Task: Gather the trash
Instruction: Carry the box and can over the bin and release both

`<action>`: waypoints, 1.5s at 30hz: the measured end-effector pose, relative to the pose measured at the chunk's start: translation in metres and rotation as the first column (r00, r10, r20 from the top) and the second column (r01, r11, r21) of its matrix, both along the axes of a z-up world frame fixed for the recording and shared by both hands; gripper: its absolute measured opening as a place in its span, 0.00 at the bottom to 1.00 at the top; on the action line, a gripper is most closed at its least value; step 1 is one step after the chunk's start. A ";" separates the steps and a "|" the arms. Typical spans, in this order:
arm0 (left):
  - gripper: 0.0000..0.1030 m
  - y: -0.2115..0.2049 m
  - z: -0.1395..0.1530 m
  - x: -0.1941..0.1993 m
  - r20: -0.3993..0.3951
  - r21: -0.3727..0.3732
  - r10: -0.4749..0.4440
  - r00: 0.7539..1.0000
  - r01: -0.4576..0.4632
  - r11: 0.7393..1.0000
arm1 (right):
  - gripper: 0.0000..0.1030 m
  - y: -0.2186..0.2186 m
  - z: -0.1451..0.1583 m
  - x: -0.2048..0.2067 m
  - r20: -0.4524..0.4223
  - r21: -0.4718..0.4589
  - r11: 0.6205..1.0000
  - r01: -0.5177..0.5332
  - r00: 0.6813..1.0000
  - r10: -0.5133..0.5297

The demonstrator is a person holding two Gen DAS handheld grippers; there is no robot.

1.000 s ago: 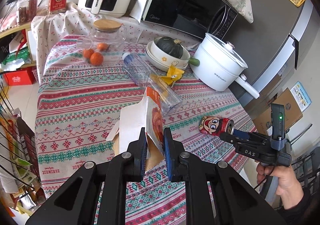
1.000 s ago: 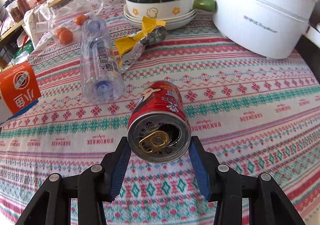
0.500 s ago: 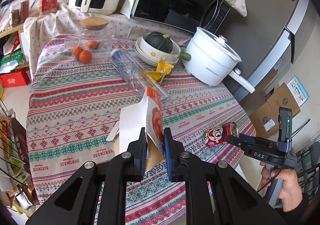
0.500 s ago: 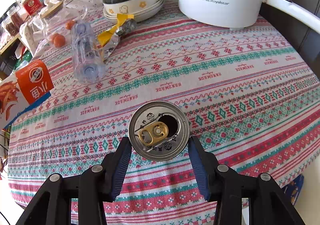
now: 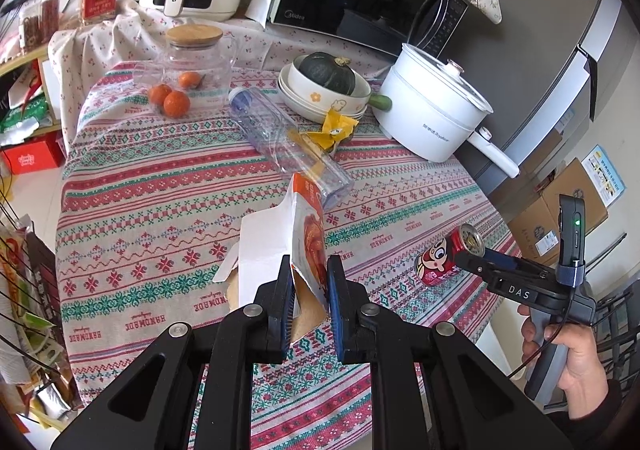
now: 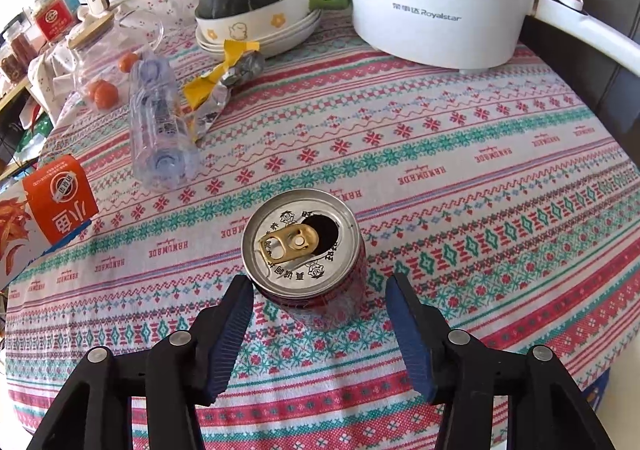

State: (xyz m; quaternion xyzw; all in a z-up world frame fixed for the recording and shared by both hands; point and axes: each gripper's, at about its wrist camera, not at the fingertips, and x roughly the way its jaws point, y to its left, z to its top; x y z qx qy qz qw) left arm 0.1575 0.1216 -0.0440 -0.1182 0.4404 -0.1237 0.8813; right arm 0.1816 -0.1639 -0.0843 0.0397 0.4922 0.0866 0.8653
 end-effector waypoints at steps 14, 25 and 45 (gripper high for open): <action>0.16 -0.005 -0.002 -0.001 0.000 0.011 -0.020 1.000 0.020 1.000 | 0.54 0.010 -0.002 0.006 0.071 -0.063 0.998 -0.010 0.997 0.015; 0.16 -0.034 0.003 -0.011 0.007 0.003 -0.077 0.997 0.077 0.997 | 0.54 -0.005 0.023 -0.023 0.098 -0.061 0.998 -0.023 0.995 0.029; 0.16 -0.163 0.008 -0.022 0.002 -0.025 -0.308 0.951 0.308 0.951 | 0.54 -0.135 0.046 -0.093 0.079 -0.037 0.982 0.186 0.980 -0.183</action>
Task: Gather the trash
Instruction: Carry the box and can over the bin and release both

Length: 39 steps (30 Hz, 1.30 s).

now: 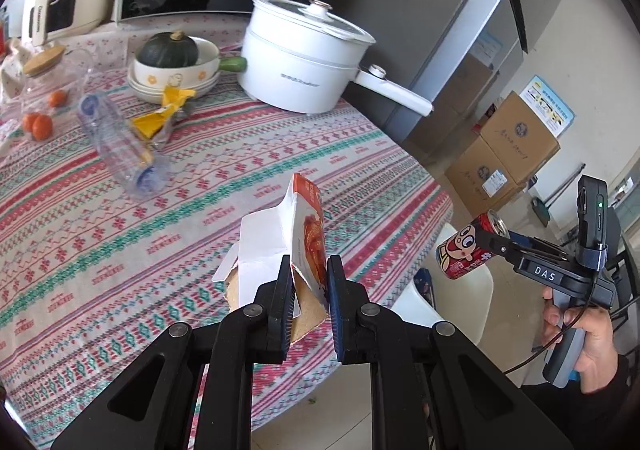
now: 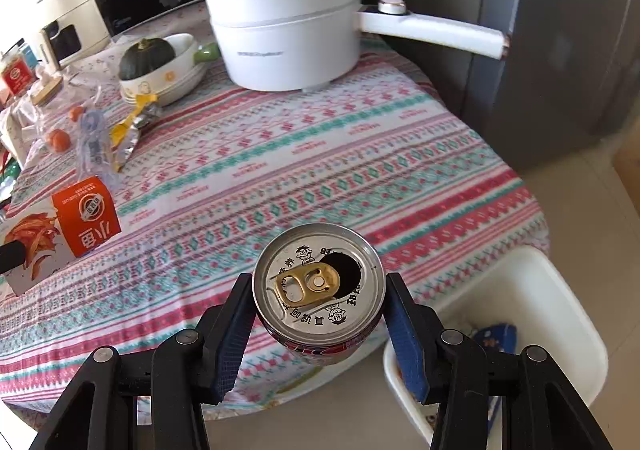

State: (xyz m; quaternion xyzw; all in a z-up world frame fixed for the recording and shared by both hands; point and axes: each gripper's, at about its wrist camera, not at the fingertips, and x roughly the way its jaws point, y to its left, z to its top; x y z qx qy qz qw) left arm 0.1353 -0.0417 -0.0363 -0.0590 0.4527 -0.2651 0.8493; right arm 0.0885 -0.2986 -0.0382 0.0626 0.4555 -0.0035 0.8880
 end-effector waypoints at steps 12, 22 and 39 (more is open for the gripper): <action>0.16 -0.155 -0.033 -0.034 -0.037 0.033 -0.278 0.960 0.279 0.960 | 0.54 -0.105 -0.022 -0.051 -0.069 -0.011 0.983 0.186 0.980 -0.186; 0.16 -0.260 -0.069 -0.060 -0.044 0.062 -0.419 0.907 0.421 0.905 | 0.54 -0.169 -0.045 -0.094 -0.125 -0.016 0.963 0.268 0.955 -0.268; 0.31 -0.305 -0.126 -0.069 -0.098 0.104 -0.516 0.851 0.525 0.845 | 0.54 -0.200 -0.063 -0.112 -0.160 -0.011 0.954 0.300 0.941 -0.298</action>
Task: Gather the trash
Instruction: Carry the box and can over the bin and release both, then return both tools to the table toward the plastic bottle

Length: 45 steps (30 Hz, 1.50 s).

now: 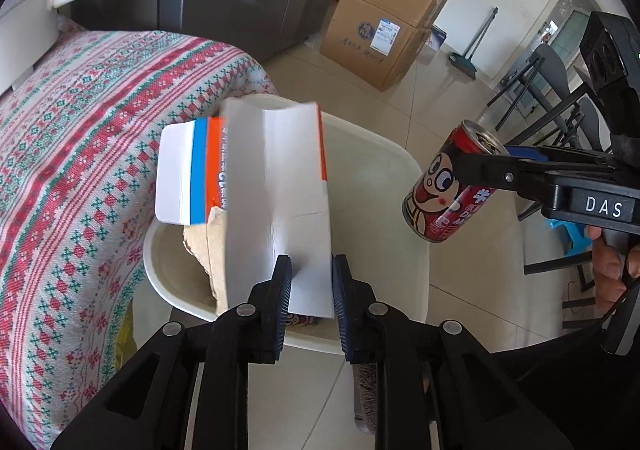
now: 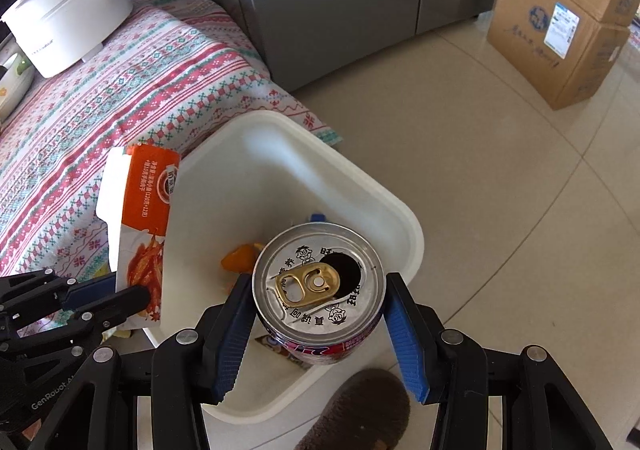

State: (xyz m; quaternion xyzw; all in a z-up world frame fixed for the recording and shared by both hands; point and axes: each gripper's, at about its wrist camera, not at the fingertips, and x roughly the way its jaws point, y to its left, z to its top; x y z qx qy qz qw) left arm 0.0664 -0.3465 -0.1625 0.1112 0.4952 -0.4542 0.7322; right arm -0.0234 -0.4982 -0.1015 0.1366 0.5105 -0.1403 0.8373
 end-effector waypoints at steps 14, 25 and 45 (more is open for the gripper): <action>0.94 0.055 0.038 0.019 0.188 0.103 0.163 0.969 -0.184 0.977 | 0.54 0.011 0.000 0.013 -0.010 -0.009 1.000 -0.010 1.000 0.010; 0.97 0.123 0.060 0.023 0.235 0.119 0.244 0.941 -0.277 0.954 | 0.54 0.043 -0.033 0.056 -0.118 0.002 0.999 -0.048 0.992 0.048; 0.98 0.248 0.086 0.033 0.281 0.135 0.410 0.868 -0.458 0.878 | 0.73 0.079 -0.014 0.087 -0.069 0.017 1.000 -0.026 0.997 0.027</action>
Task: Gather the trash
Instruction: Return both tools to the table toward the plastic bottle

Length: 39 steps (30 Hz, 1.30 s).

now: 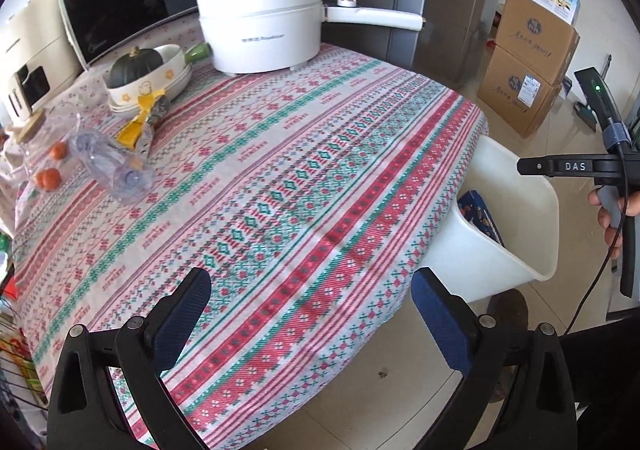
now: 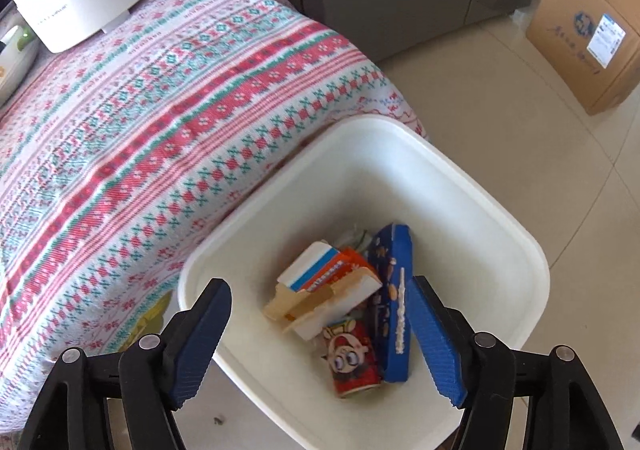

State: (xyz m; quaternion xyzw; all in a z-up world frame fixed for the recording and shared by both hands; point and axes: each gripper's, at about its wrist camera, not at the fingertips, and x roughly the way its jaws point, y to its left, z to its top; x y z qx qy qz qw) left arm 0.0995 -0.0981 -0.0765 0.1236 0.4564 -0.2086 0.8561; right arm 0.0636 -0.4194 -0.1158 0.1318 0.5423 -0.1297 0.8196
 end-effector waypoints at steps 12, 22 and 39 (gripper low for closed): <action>1.00 0.086 0.025 0.035 0.001 -0.108 0.307 0.952 -0.305 0.946 | 0.91 0.070 0.054 0.013 0.148 0.004 0.994 -0.110 0.983 0.108; 1.00 0.142 0.017 0.088 -0.010 -0.124 0.504 0.864 -0.501 0.856 | 0.99 0.128 0.078 0.050 0.211 0.007 0.985 -0.170 0.963 0.165; 0.97 0.132 -0.030 0.177 -0.027 -0.217 0.598 0.801 -0.589 0.779 | 0.99 0.162 0.069 0.088 0.182 0.000 0.973 -0.231 0.957 0.227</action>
